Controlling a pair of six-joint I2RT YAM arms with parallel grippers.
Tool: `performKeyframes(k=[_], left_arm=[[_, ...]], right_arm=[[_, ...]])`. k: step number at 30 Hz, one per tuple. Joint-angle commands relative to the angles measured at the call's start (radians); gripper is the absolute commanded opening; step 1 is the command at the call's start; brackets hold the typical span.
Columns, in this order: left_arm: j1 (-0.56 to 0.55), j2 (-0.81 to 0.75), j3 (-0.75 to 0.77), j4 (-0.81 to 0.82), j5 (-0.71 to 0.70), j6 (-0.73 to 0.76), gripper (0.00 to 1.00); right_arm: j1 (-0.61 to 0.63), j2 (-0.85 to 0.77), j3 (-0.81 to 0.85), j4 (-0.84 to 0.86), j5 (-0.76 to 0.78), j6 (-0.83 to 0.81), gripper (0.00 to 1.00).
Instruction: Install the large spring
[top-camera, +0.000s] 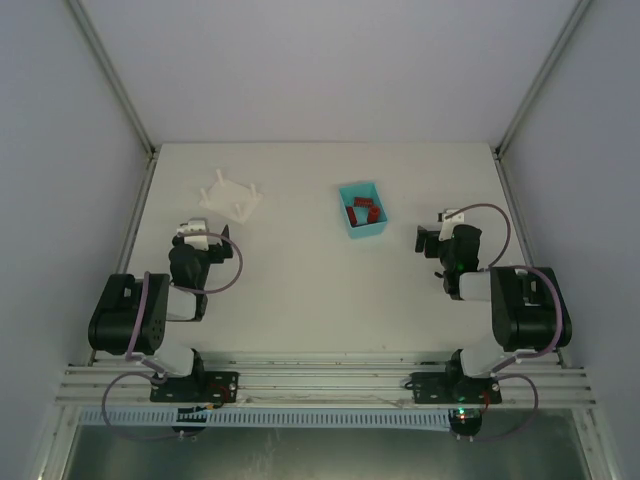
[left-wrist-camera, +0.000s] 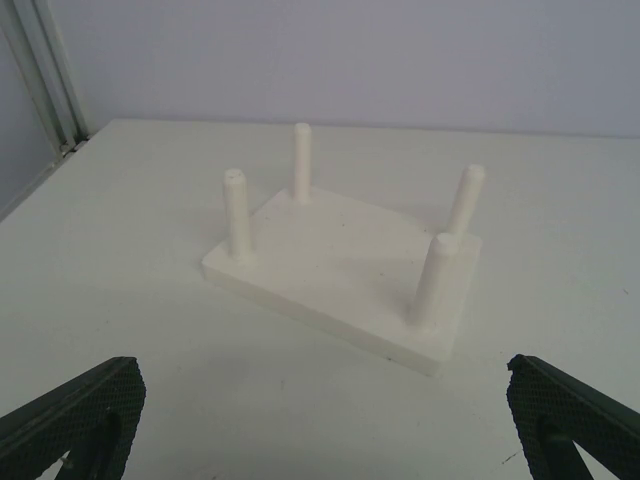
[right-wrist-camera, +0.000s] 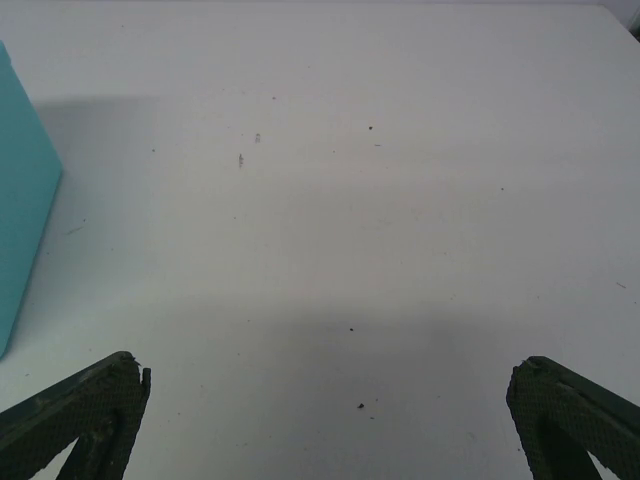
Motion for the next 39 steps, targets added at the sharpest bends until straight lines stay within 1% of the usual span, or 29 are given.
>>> performKeyframes(k=[1, 11, 12, 13, 15, 16, 18, 20, 22, 25, 28, 30, 31, 33, 34, 35, 37, 39], left_arm=[[0.000, 0.010, 0.023, 0.031, 0.004, -0.001, 0.99], [0.000, 0.011, 0.024, 0.031, 0.004, -0.001, 0.99], [0.000, 0.010, 0.022, 0.032, 0.004, -0.001, 0.99], [0.000, 0.008, 0.022, 0.035, 0.001, -0.001, 0.99], [-0.001, -0.010, 0.036, -0.003, -0.003, -0.001, 0.99], [-0.004, -0.038, 0.047, -0.038, 0.006, 0.005, 0.99], [-0.015, -0.126, 0.089, -0.202, 0.012, 0.011, 0.99], [-0.027, -0.201, 0.154, -0.359, 0.009, -0.014, 0.99], [-0.030, -0.272, 0.220, -0.489, 0.010, -0.082, 0.99], [-0.030, -0.346, 0.355, -0.720, 0.003, -0.206, 0.99], [-0.030, -0.384, 0.490, -0.934, 0.018, -0.286, 0.99], [-0.030, -0.396, 0.569, -1.038, 0.056, -0.321, 0.99], [-0.030, -0.402, 0.586, -1.088, 0.079, -0.337, 0.99], [-0.029, -0.421, 0.599, -1.136, 0.111, -0.399, 0.99], [-0.029, -0.436, 0.592, -1.145, 0.118, -0.430, 0.99], [-0.028, -0.449, 0.574, -1.128, 0.163, -0.449, 0.99], [-0.021, -0.481, 0.510, -1.062, 0.297, -0.495, 0.99], [-0.017, -0.495, 0.471, -1.017, 0.371, -0.544, 0.99]], right_arm=[[0.005, 0.005, 0.014, 0.007, 0.005, -0.005, 0.99], [0.006, 0.004, 0.014, 0.007, 0.008, -0.006, 0.99], [0.012, 0.004, 0.012, 0.011, 0.024, -0.008, 0.99], [0.023, 0.002, 0.014, 0.012, 0.073, -0.006, 0.99], [0.060, -0.043, 0.047, -0.062, 0.165, -0.013, 0.99], [0.073, -0.081, 0.071, -0.141, 0.173, -0.026, 0.99], [0.100, -0.158, 0.112, -0.268, 0.185, -0.054, 0.99], [0.118, -0.233, 0.138, -0.337, 0.171, -0.030, 0.99], [0.120, -0.305, 0.179, -0.439, 0.146, 0.055, 0.99], [0.120, -0.388, 0.293, -0.675, 0.153, 0.227, 0.99], [0.118, -0.414, 0.426, -0.914, 0.075, 0.321, 0.99], [0.104, -0.406, 0.478, -1.018, -0.022, 0.358, 0.99], [0.087, -0.401, 0.482, -1.026, -0.111, 0.370, 0.99], [0.057, -0.388, 0.482, -1.015, -0.277, 0.391, 0.99], [0.051, -0.381, 0.483, -1.012, -0.335, 0.411, 0.99], [0.050, -0.373, 0.490, -1.014, -0.358, 0.431, 0.99], [0.048, -0.355, 0.506, -1.016, -0.395, 0.465, 0.99], [0.052, -0.340, 0.511, -1.005, -0.409, 0.501, 0.99]])
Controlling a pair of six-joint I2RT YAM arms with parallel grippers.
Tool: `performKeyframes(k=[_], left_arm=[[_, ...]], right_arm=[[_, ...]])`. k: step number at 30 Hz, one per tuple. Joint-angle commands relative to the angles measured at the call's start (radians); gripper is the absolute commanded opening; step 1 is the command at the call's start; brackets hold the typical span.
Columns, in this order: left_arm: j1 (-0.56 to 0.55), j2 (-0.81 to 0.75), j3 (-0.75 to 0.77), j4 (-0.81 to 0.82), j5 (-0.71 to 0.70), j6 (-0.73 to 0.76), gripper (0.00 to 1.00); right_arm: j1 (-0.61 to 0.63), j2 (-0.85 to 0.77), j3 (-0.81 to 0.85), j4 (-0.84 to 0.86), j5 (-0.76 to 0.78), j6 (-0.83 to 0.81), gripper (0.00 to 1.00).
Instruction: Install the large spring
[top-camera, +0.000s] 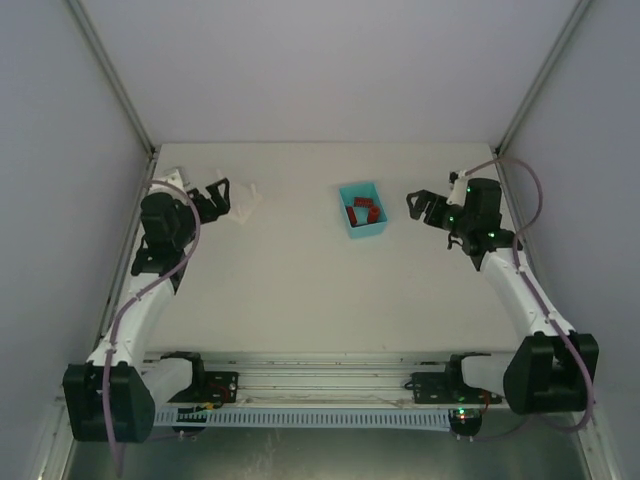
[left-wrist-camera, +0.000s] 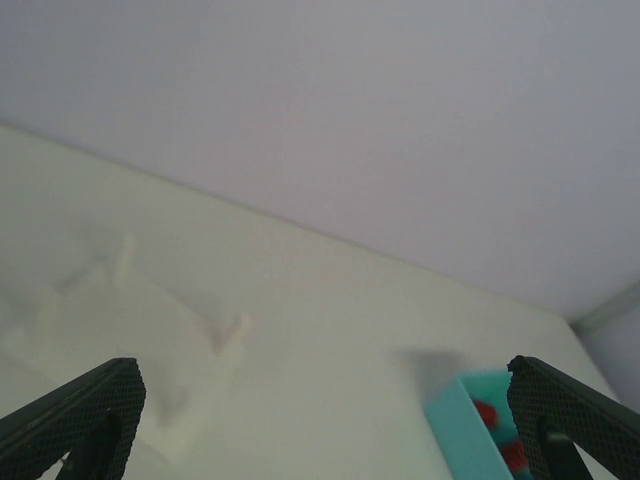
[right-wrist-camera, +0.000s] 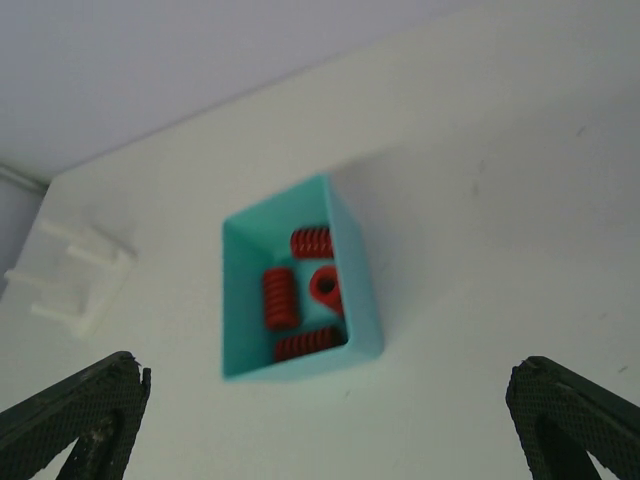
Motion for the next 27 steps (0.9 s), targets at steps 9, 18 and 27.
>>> performKeyframes(k=[9, 18, 27], left_arm=[[-0.099, 0.058, -0.097, -0.001, 0.199, -0.093, 0.99], [-0.354, 0.141, -0.085, 0.032, -0.093, 0.020, 0.98], [-0.475, 0.290, -0.013, 0.172, -0.177, 0.109, 0.82]], right_arm=[[0.165, 0.168, 0.176, -0.309, 0.168, -0.061, 0.97], [0.239, 0.329, 0.223, -0.312, 0.315, -0.074, 0.75], [0.238, 0.505, 0.348, -0.318, 0.315, -0.133, 0.55]])
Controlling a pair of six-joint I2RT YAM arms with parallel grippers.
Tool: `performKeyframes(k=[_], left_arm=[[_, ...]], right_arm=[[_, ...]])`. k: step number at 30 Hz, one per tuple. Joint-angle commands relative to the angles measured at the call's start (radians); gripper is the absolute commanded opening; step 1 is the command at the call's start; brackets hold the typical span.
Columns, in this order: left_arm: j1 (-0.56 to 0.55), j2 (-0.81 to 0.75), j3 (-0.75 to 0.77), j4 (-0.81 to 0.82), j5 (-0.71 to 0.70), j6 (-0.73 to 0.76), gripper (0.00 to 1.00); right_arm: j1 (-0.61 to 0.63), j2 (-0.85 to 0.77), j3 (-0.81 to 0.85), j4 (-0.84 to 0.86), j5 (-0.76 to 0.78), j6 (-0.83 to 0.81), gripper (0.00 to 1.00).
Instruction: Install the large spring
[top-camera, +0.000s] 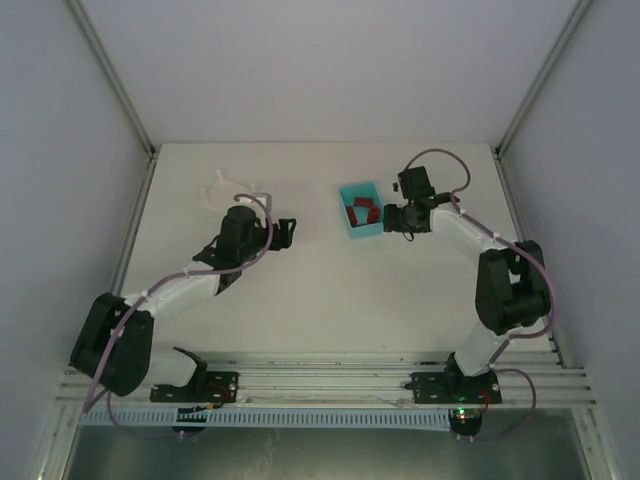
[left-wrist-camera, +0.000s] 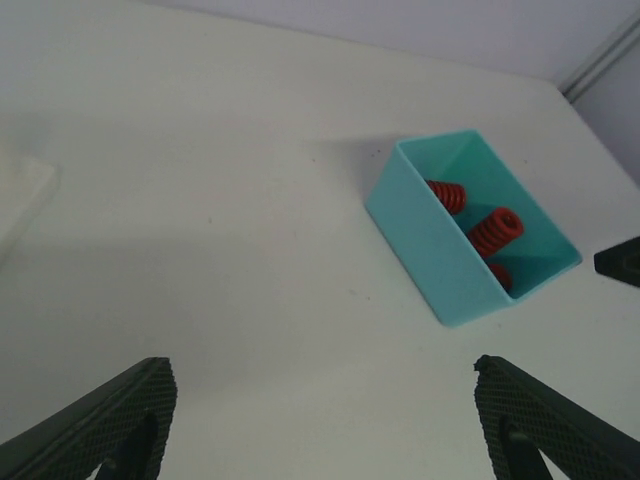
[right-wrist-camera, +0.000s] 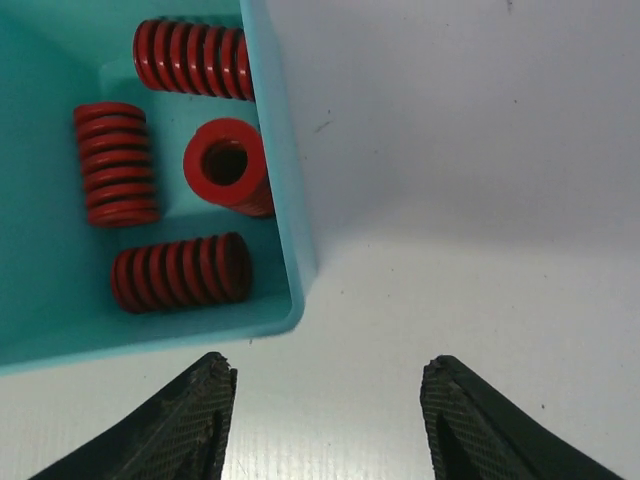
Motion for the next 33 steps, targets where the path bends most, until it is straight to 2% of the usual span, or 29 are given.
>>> performKeyframes(k=[1, 4, 8, 11, 17, 21, 24, 27, 29, 33], left_arm=[[-0.046, 0.069, 0.081, 0.141, -0.034, 0.080, 0.79], [-0.081, 0.168, 0.185, 0.135, -0.046, 0.141, 0.69], [-0.119, 0.309, 0.344, 0.080, -0.038, 0.194, 0.55], [-0.151, 0.408, 0.496, -0.001, -0.051, 0.246, 0.51], [-0.223, 0.596, 0.751, -0.160, -0.083, 0.358, 0.49], [-0.253, 0.716, 0.898, -0.258, -0.089, 0.445, 0.49], [-0.255, 0.808, 1.028, -0.358, -0.066, 0.482, 0.48], [-0.255, 0.877, 1.158, -0.448, -0.044, 0.501, 0.47], [-0.256, 0.901, 1.196, -0.486, -0.056, 0.482, 0.46], [-0.248, 0.828, 1.081, -0.424, -0.066, 0.420, 0.45]], right_arm=[[-0.001, 0.017, 0.065, -0.007, 0.037, -0.027, 0.53], [-0.006, 0.039, 0.095, 0.000, 0.001, -0.020, 0.46], [-0.004, 0.038, 0.108, -0.017, -0.016, 0.023, 0.44], [-0.003, -0.023, 0.060, -0.010, 0.053, 0.067, 0.46], [0.001, -0.151, -0.109, 0.031, 0.206, 0.170, 0.63], [0.000, -0.246, -0.251, 0.133, 0.236, 0.216, 0.71], [-0.002, -0.269, -0.278, 0.145, 0.247, 0.207, 0.76], [-0.006, -0.254, -0.270, 0.155, 0.216, 0.174, 0.76], [-0.011, -0.228, -0.259, 0.192, 0.106, 0.133, 0.72], [-0.012, -0.134, -0.153, 0.179, -0.075, 0.079, 0.62]])
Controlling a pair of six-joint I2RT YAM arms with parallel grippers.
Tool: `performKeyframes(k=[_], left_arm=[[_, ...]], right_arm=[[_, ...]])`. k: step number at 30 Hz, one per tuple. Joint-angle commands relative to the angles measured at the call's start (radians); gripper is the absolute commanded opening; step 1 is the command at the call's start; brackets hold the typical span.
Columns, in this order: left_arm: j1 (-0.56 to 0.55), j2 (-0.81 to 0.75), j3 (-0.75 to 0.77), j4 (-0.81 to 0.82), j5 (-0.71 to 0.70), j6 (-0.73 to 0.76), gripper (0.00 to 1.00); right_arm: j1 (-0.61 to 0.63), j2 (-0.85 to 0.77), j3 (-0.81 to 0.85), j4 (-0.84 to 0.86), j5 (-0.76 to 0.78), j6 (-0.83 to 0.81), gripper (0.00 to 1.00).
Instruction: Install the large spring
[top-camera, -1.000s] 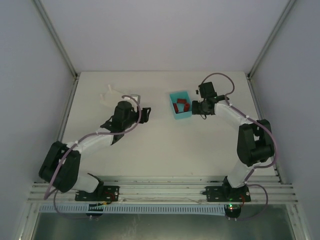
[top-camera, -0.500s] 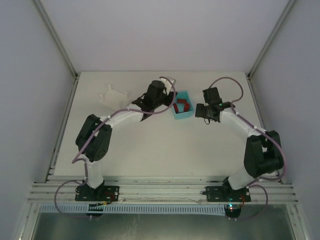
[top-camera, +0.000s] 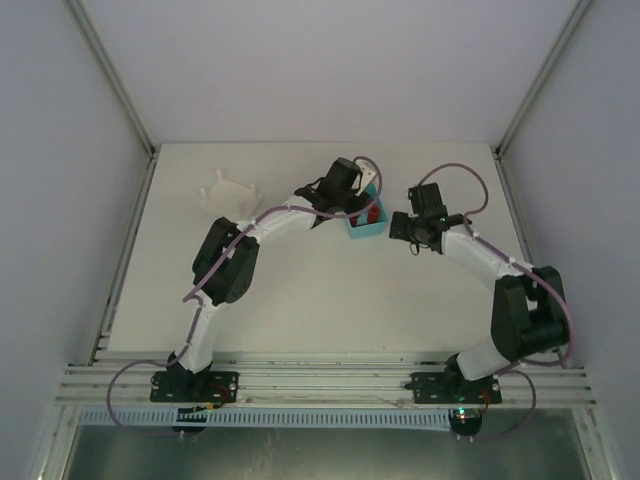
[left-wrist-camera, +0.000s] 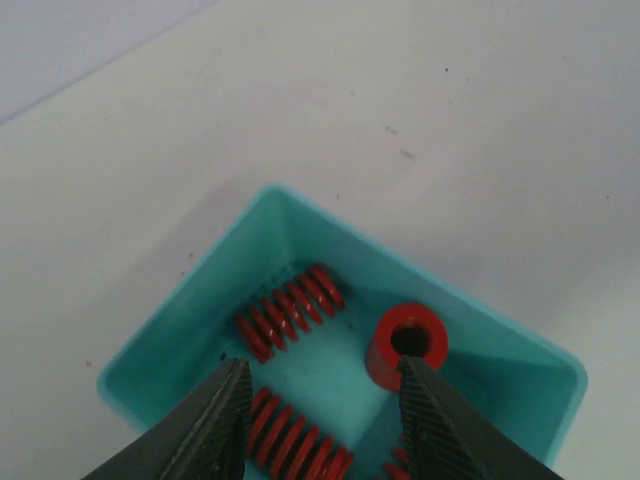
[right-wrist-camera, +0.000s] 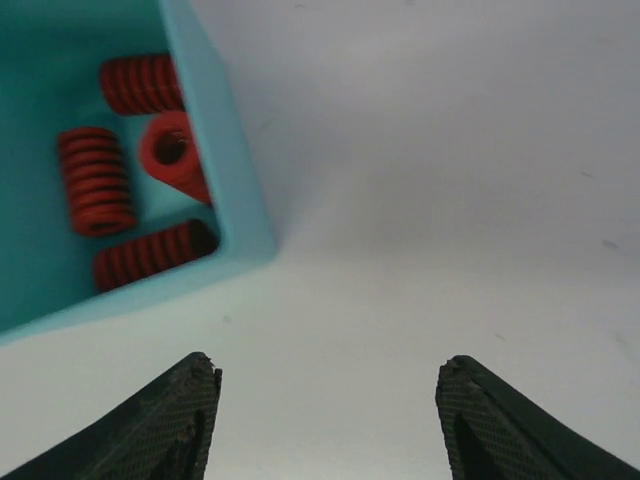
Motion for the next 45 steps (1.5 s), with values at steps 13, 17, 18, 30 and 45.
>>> performKeyframes(k=[13, 17, 18, 30, 45], left_arm=[[0.133, -0.451, -0.535, 0.267, -0.045, -0.324, 0.55], [0.160, -0.590, -0.735, 0.355, -0.081, -0.374, 0.67], [0.160, -0.618, -0.770, 0.361, -0.106, -0.370, 0.69], [0.159, -0.810, -1.034, 0.416, -0.220, -0.388, 0.81], [0.153, -0.844, -1.049, 0.404, -0.231, -0.398, 0.83]], right_arm=[[0.115, 0.319, 0.451, -0.236, 0.023, -0.066, 0.46], [0.156, 0.359, 0.491, -0.241, 0.095, 0.023, 0.46], [0.159, 0.376, 0.511, -0.249, 0.106, 0.053, 0.46], [0.185, 0.513, 0.622, -0.332, 0.261, 0.252, 0.50], [0.214, 0.660, 0.737, -0.322, 0.366, 0.364, 0.56]])
